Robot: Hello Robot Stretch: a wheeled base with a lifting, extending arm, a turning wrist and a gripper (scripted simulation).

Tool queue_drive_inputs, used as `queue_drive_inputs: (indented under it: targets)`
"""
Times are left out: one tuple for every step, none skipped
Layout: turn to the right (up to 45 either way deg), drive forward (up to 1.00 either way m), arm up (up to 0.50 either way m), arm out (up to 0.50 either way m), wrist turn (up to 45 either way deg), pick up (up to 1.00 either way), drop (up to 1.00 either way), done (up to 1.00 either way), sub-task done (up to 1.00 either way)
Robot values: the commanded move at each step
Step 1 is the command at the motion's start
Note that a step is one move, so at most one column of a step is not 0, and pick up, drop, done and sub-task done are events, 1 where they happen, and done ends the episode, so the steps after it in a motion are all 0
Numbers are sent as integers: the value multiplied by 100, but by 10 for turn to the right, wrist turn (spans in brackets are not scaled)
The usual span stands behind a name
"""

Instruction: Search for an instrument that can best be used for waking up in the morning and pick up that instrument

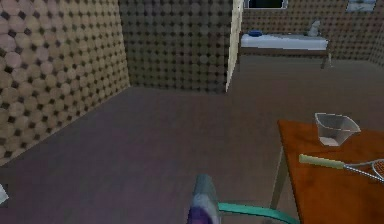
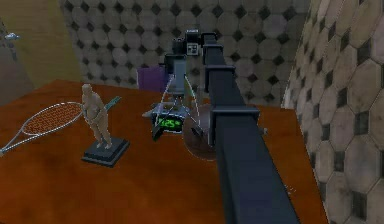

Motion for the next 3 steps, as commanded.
queue_drive_inputs:
  targets:
    - [0,0,0,0,450,0,0,0,0]
    - [0,0,0,0,450,0,0,0,0]
    - [0,0,0,0,450,0,0,0,0]
